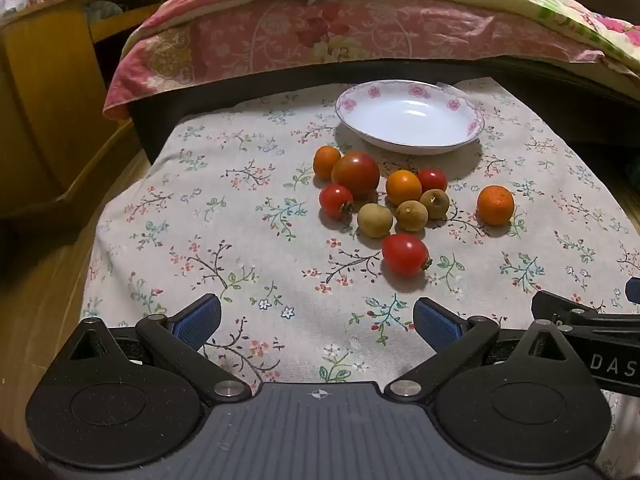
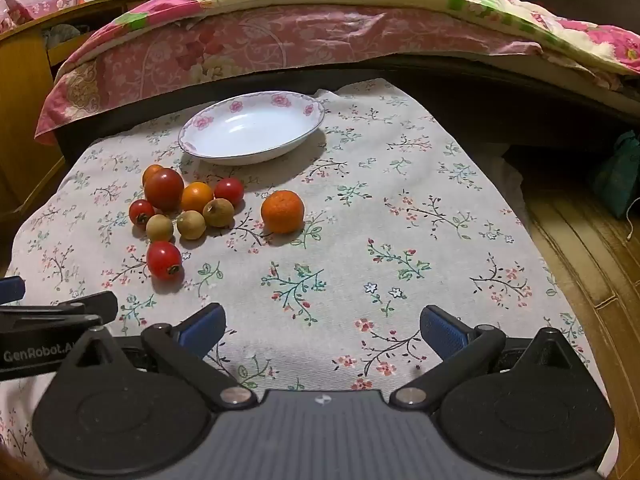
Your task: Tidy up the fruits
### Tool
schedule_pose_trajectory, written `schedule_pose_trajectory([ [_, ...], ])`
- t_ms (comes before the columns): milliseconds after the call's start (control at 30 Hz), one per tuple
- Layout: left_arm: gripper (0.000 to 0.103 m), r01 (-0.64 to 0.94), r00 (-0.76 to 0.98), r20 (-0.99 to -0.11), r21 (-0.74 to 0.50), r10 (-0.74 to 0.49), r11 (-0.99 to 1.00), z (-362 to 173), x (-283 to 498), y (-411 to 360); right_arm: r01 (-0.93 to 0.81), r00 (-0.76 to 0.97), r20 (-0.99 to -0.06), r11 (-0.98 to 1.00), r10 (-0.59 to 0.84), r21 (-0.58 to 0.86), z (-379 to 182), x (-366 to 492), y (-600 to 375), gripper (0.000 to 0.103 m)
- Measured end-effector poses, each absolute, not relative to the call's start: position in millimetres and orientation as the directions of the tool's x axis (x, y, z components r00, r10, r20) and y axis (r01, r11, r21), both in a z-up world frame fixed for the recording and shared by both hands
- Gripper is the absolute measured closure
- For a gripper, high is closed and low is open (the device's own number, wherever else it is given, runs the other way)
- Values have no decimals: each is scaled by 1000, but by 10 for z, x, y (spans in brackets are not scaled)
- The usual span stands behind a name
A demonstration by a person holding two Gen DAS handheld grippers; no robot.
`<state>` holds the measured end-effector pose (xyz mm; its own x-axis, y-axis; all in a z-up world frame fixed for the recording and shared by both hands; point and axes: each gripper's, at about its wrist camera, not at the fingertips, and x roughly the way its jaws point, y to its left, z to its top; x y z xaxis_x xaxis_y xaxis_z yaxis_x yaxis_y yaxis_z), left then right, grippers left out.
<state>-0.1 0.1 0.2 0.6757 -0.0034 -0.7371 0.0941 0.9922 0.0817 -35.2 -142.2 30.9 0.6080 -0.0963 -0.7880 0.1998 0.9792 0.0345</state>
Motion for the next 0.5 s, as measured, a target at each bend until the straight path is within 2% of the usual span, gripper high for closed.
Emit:
schedule_pose_trajectory([
  [500, 0, 92, 672, -741, 82, -1, 992, -42, -20, 4, 200, 608, -789, 979, -90, 42, 286, -348, -1423, 0],
])
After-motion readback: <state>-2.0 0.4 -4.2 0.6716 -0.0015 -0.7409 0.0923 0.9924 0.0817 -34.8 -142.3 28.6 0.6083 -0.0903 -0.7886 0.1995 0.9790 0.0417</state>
